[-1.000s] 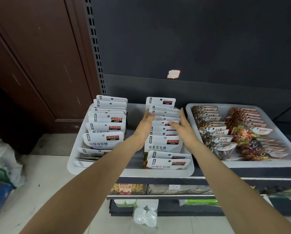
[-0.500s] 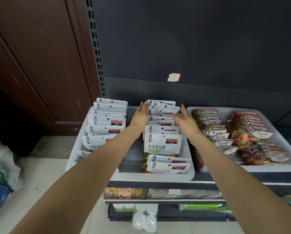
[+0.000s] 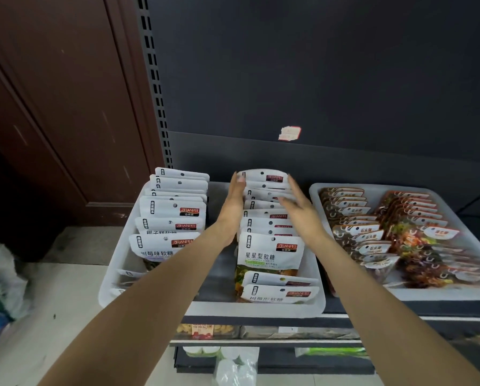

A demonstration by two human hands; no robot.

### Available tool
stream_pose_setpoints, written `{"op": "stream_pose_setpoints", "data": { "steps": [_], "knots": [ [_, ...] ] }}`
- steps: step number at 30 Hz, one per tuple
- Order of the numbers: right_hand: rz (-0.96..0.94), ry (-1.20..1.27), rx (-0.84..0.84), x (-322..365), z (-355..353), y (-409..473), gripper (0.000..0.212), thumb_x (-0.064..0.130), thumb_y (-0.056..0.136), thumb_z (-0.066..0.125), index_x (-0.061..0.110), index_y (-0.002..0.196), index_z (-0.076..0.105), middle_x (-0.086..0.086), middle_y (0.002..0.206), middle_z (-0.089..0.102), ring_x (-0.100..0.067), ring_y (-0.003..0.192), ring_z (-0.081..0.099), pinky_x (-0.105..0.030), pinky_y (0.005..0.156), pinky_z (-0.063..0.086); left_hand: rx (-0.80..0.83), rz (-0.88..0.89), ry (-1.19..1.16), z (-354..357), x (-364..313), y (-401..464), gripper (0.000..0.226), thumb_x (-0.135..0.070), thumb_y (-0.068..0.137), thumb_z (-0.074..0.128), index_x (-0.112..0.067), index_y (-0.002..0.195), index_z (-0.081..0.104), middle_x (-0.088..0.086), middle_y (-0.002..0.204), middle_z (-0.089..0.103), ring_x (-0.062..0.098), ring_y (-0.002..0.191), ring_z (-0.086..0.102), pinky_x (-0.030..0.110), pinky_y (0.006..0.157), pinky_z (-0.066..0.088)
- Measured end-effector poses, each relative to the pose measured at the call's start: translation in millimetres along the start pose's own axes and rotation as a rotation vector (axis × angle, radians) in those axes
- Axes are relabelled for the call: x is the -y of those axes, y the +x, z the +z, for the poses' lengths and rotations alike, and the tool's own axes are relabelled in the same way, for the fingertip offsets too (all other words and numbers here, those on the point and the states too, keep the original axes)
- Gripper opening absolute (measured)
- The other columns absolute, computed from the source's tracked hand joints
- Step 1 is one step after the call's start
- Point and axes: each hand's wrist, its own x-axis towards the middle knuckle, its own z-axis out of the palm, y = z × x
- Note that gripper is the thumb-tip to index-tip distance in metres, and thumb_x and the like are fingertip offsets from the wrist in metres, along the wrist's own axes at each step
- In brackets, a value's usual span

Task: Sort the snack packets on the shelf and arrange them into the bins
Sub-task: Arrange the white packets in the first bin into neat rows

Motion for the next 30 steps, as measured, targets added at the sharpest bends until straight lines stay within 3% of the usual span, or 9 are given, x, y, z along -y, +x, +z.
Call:
{"op": "stream_pose_setpoints", "data": {
  "steps": [3,7,9,13,19,22,24,27,30],
  "knots": [
    [0.035,-0.097,0.006,-4.6,-1.9,6.7,0.065,0.029,0.097,0.050,0.032,0.150,0.012,0.004,0.152,0.032,-0.017,0.133,0.039,-0.026,0.104,0.034,0.002,-0.045,0.099,1.8,2.3,9.9,0.112,-0.101,0.041,0.039,-0.050,0.141,0.030,0.003,0.146,0.044,0.029,0.127,0.049,0.052,0.107,0.036],
    [0.097,-0.013,0.035,-2.9,-3.4,15.4,0.071,0.029,0.096,0.052,0.032,0.151,0.007,0.002,0.153,0.031,-0.020,0.134,0.039,-0.032,0.104,0.037,-0.124,-0.052,0.096,5.3,-21.3,-11.8,0.092,-0.087,0.065,0.033,-0.039,0.143,0.033,0.004,0.143,0.047,0.029,0.125,0.049,0.051,0.107,0.037],
    [0.099,0.033,0.032,-6.1,-5.2,12.6,0.070,0.029,0.096,0.052,0.031,0.151,0.009,0.003,0.149,0.037,-0.020,0.131,0.043,-0.030,0.101,0.039,-0.218,-0.022,0.022,2.2,-21.9,-19.9,0.060,-0.063,0.091,0.031,-0.028,0.138,0.044,0.006,0.131,0.056,0.027,0.113,0.057,0.046,0.098,0.046],
    [0.047,0.040,0.065,-17.9,-9.8,2.1,0.056,0.023,0.096,0.051,0.030,0.147,0.027,0.005,0.135,0.053,-0.015,0.123,0.052,-0.029,0.097,0.045,-0.059,-0.052,0.119,-2.5,-12.6,-32.2,0.048,-0.054,0.098,0.028,-0.025,0.127,0.054,0.002,0.111,0.067,0.015,0.087,0.066,0.025,0.062,0.050],
    [0.029,0.021,0.167,-22.7,-6.9,-15.9,0.071,0.015,0.095,0.054,0.034,0.149,0.012,0.005,0.139,0.047,-0.013,0.123,0.050,-0.029,0.098,0.045,0.122,0.067,0.227,-0.2,-5.3,-38.0,0.047,-0.050,0.099,0.034,-0.041,0.144,0.026,-0.007,0.136,0.049,0.015,0.116,0.054,0.038,0.099,0.045],
    [0.024,0.017,0.146,-18.0,-9.1,-15.9,0.071,0.015,0.096,0.051,0.031,0.151,0.009,0.004,0.143,0.044,-0.013,0.125,0.048,-0.027,0.099,0.043,0.034,0.053,0.175,8.1,-11.1,-44.3,0.048,-0.054,0.098,0.031,-0.038,0.143,0.030,0.001,0.134,0.055,0.021,0.113,0.059,0.043,0.097,0.048],
    [0.006,0.007,0.157,-15.7,-13.0,-19.0,0.061,0.016,0.098,0.048,0.031,0.150,0.018,0.008,0.139,0.047,-0.011,0.124,0.048,-0.029,0.101,0.043,-0.005,0.049,0.187,7.5,-13.2,-50.1,0.049,-0.056,0.097,0.028,-0.037,0.142,0.033,0.000,0.129,0.058,0.019,0.108,0.061,0.037,0.089,0.050],
    [-0.011,0.020,0.204,-12.9,-14.6,-33.9,0.052,0.017,0.100,0.043,0.031,0.146,0.025,0.025,0.121,0.043,-0.003,0.118,0.043,-0.016,0.092,0.039,0.043,0.035,0.183,3.6,-7.8,-59.3,0.050,-0.056,0.097,0.029,-0.035,0.141,0.036,-0.002,0.130,0.058,0.015,0.108,0.060,0.029,0.082,0.049],
    [0.003,0.100,0.168,-15.1,-13.6,-47.8,0.056,0.015,0.099,0.044,0.034,0.147,0.022,0.017,0.123,0.047,-0.005,0.111,0.049,-0.022,0.093,0.042,0.158,0.037,0.106,3.3,0.1,-70.2,0.053,-0.058,0.096,0.031,-0.032,0.141,0.039,0.001,0.133,0.058,0.019,0.117,0.058,0.040,0.096,0.048]
  ]
}}
